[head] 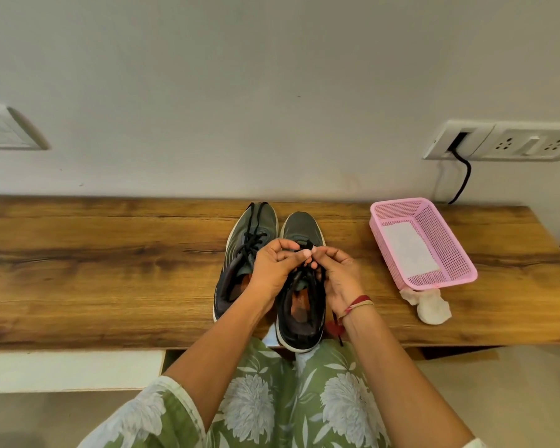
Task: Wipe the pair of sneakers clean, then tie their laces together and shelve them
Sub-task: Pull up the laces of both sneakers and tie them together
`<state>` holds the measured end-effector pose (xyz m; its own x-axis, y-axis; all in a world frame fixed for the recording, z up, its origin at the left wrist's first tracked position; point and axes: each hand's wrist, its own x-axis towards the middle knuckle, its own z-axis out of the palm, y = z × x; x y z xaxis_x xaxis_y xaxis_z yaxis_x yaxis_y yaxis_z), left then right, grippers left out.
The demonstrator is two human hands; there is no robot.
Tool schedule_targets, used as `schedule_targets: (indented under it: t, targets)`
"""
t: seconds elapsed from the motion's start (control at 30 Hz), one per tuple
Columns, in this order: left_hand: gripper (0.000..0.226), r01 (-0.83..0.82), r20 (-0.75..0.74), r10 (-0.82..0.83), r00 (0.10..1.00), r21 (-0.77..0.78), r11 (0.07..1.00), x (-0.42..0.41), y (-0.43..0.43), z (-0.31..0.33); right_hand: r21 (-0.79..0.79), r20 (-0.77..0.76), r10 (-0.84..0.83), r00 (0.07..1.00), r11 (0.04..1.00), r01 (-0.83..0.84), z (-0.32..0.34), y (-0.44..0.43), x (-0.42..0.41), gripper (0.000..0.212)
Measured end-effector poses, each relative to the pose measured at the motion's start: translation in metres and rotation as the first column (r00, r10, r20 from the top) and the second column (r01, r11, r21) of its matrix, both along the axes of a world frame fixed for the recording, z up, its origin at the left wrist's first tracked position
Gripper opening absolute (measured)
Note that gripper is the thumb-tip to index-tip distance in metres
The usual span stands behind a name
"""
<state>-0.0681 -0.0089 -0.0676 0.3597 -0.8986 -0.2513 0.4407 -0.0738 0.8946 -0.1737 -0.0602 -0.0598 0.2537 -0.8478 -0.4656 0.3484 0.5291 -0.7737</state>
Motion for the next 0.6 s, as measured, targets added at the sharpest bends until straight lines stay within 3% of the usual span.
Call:
schedule_targets:
  t: [0.13,0.33,0.4,0.5,0.6]
  targets:
    - [0.026,0.028,0.023,-0.029,0.999,0.047,0.998,0.002,-0.002,0.001,-0.067,-0.044,0.113,0.993,0.991,-0.116,-0.002,-0.001,-0.005,0.008]
    - [0.030,0.083,0.237,-0.098,0.967,0.076,0.994,0.010,-0.005,0.000,-0.166,-0.056,0.279,0.959,0.944,-0.285,-0.002,0.002,-0.014,0.026]
    - [0.026,0.090,0.353,-0.119,0.928,0.096,0.991,0.012,-0.008,-0.001,-0.182,-0.097,0.276,0.956,0.939,-0.290,-0.002,0.001,-0.014,0.031]
    - [0.022,0.098,0.482,-0.119,0.868,0.068,0.993,0.013,-0.010,-0.004,-0.151,-0.054,0.255,0.966,0.954,-0.260,-0.004,0.001,-0.013,0.019]
    - [0.023,0.099,0.490,-0.106,0.865,0.040,0.994,0.012,-0.008,-0.006,-0.118,0.008,0.271,0.963,0.956,-0.268,-0.006,0.000,-0.013,0.018]
